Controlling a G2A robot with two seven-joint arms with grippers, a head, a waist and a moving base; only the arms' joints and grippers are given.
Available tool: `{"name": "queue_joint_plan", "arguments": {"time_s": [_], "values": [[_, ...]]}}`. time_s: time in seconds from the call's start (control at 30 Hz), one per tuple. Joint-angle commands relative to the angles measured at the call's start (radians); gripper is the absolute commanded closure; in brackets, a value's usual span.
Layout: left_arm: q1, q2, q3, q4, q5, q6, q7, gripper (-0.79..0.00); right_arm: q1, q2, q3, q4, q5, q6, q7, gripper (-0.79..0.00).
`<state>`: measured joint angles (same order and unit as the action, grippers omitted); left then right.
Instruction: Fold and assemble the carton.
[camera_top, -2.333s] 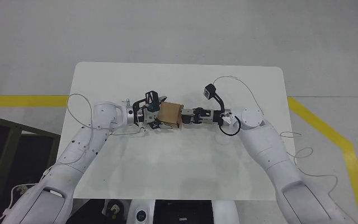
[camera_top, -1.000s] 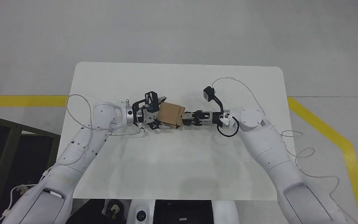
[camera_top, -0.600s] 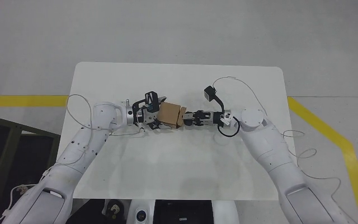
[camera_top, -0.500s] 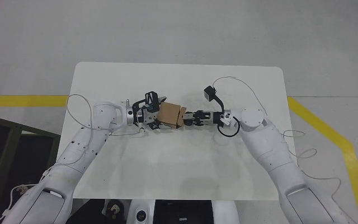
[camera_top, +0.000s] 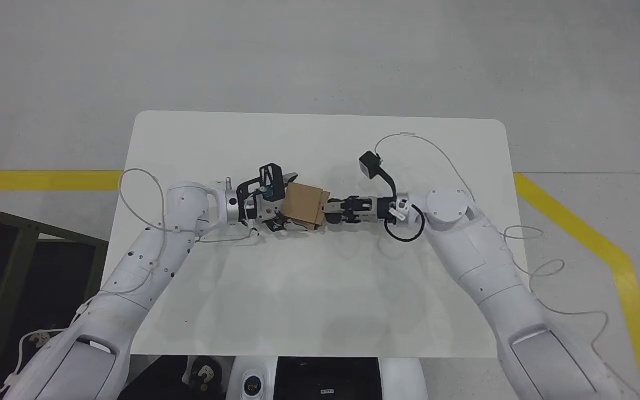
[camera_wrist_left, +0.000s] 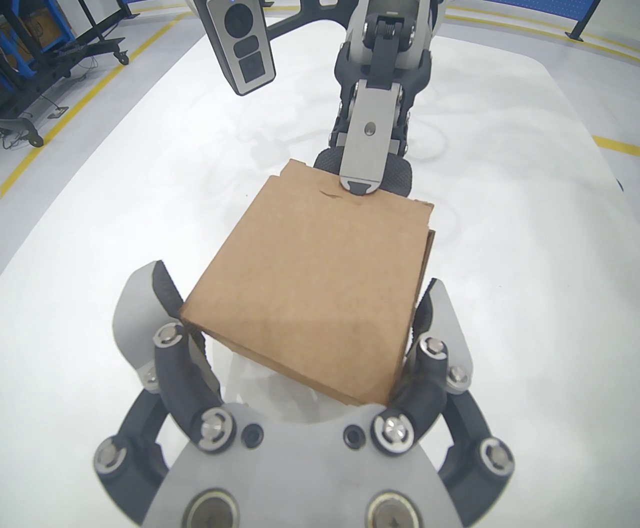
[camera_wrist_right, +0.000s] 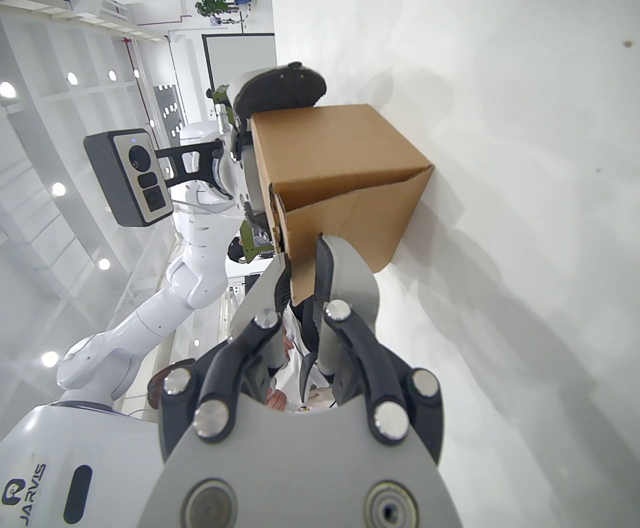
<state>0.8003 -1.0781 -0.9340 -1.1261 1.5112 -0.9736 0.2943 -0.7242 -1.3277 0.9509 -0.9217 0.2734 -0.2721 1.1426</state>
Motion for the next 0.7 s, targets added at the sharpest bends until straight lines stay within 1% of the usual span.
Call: {"name": "queue_joint_plan", "arguments": {"time_s": [0.0,0.17,0.3,0.37,0.5,0.53,0.67], "values": [[0.0,0.0,0.001,0.0,-0.001,0.0,0.001,-0.785,0.006,-0.002,-0.006,0.003,0.0,0.001,0.003,-0.049],[-0.001,-0.001,0.003,-0.001,-0.001,-0.001,0.0,-0.785,0.03,-0.011,-0.025,0.02,0.0,0.001,0.009,-0.028],[-0.003,-0.002,0.004,-0.001,-0.003,-0.001,-0.002,-0.785,0.043,-0.018,-0.035,0.033,0.007,-0.003,0.008,-0.04],[-0.003,-0.002,0.005,-0.003,-0.003,-0.002,-0.004,-0.785,0.048,-0.021,-0.039,0.039,0.014,-0.007,0.009,-0.068],[-0.003,-0.002,0.005,-0.004,-0.004,-0.001,-0.007,-0.785,0.053,-0.023,-0.038,0.048,0.028,-0.018,0.01,-0.172],[-0.003,-0.002,0.005,-0.003,-0.005,-0.001,-0.009,-0.785,0.052,-0.023,-0.036,0.047,0.031,-0.02,0.011,-0.188],[-0.004,-0.003,0.005,-0.001,-0.007,0.0,-0.013,-0.785,0.041,-0.017,-0.021,0.029,0.038,-0.02,0.015,-0.191]]}}
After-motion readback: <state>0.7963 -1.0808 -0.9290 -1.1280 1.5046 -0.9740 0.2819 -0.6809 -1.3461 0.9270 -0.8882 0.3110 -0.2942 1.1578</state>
